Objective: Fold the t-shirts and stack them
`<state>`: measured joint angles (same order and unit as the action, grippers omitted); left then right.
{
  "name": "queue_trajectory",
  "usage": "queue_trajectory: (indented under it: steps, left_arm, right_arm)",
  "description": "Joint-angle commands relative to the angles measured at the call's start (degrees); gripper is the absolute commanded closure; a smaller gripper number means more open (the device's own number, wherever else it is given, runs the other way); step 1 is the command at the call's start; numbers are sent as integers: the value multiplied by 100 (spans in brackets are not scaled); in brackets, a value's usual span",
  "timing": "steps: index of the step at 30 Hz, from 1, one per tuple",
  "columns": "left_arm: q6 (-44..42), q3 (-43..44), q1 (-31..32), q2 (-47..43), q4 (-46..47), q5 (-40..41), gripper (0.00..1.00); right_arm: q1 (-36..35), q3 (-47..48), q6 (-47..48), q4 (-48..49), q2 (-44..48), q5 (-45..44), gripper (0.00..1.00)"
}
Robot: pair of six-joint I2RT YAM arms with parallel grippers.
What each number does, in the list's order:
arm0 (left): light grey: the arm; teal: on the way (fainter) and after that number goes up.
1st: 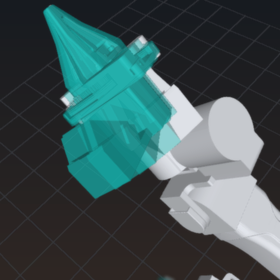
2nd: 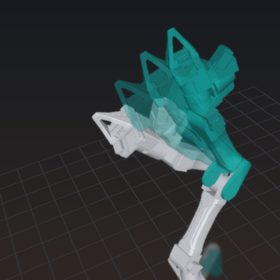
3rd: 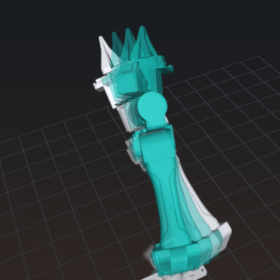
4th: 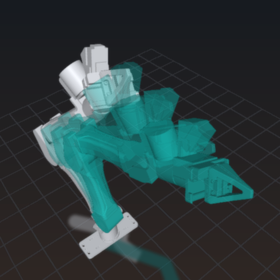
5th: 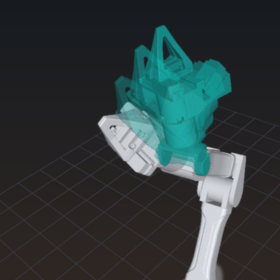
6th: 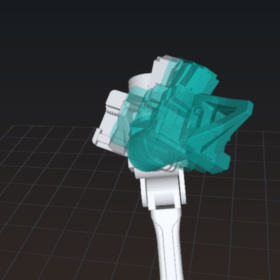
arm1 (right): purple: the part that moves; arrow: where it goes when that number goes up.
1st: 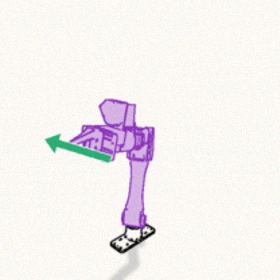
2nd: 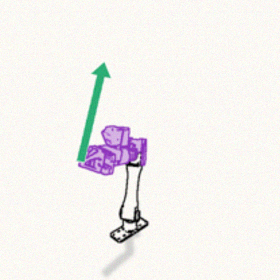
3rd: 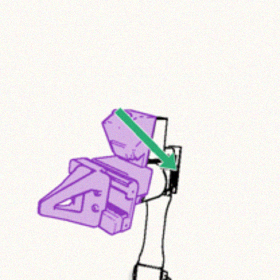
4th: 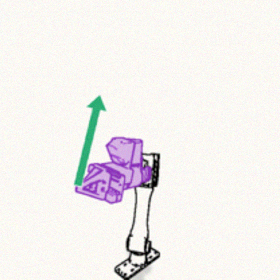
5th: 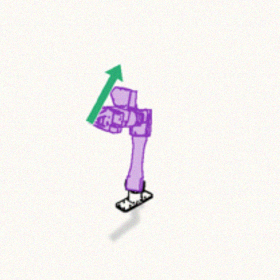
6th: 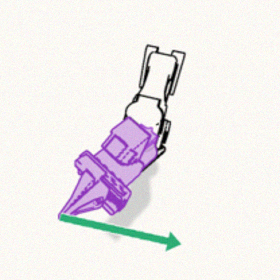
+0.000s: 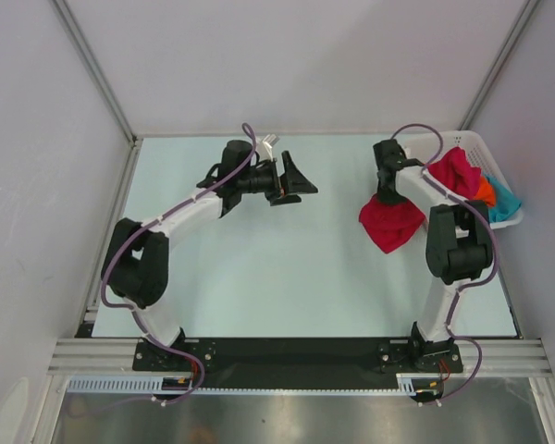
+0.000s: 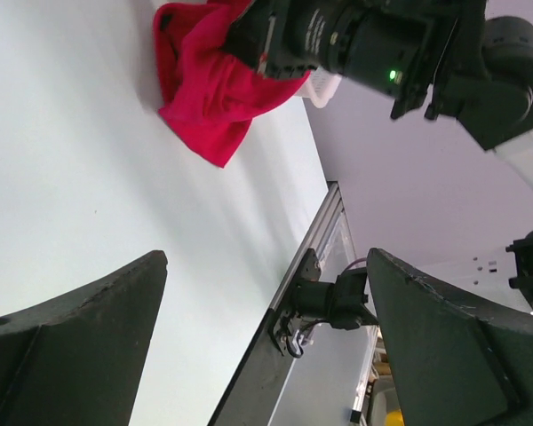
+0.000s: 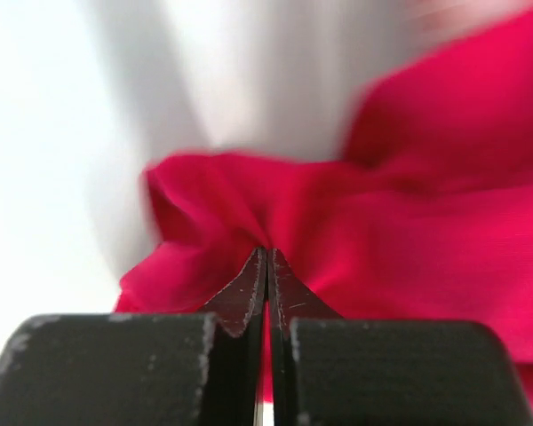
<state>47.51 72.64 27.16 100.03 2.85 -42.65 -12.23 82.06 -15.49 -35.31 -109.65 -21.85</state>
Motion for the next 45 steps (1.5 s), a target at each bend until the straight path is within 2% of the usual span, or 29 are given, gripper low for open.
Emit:
queue_trajectory:
  steps: [1,6,10,12,17,20,25,29,32,33,34,35,36,38,41,45]
  left_arm:
    - [-22,-154,-9,-449,216,-103,0]
    - [-5,-268,-9,-528,251,-94,0]
    - [-31,-347,-9,-598,251,-111,0]
    - [-31,-373,0,-616,251,-120,0]
    - [-83,-409,-9,-616,233,-129,0]
    - [-127,-400,-9,-590,198,-129,0]
    - [-92,-225,0,-362,207,-164,0]
    - [-110,-215,35,-335,224,-173,0]
    - [-145,-250,35,-326,216,-208,0]
    - [-163,-259,35,-309,216,-226,0]
    - [-171,-259,35,-300,216,-278,0]
    - [-172,-251,35,-291,216,-305,0]
    - [-180,-250,44,-282,216,-322,0]
    - [-207,-233,44,-282,207,-349,0]
    - [-233,-233,44,-291,189,-366,0]
    - [-251,-242,35,-273,181,-367,0]
  right_arm:
    - [273,187,239,51,593,-406,100]
    - [642,915,423,-19,954,-882,100]
    - [1178,2058,336,-283,963,-1173,100]
    - [1651,2479,301,-379,858,-1164,100]
    - [1952,4009,537,-626,278,-1778,100]
    - [2058,4239,722,-363,198,-2166,100]
    - [2111,4476,758,-573,-249,-2017,100]
    - [2216,4293,503,-925,-628,-1762,100]
    - [2312,3827,362,-881,-759,-1140,100]
    - [2330,3800,310,-968,-821,-1033,96]
    - [2330,3808,301,-1021,-883,-954,85]
    - [2330,3835,301,-1065,-1005,-840,67]
    - [2330,3852,301,-1109,-1024,-795,58]
    - [2330,3861,292,-1118,-980,-725,31]
    - [2330,3844,301,-987,-700,-654,24]
    - [2182,3686,362,-758,-156,-794,23]
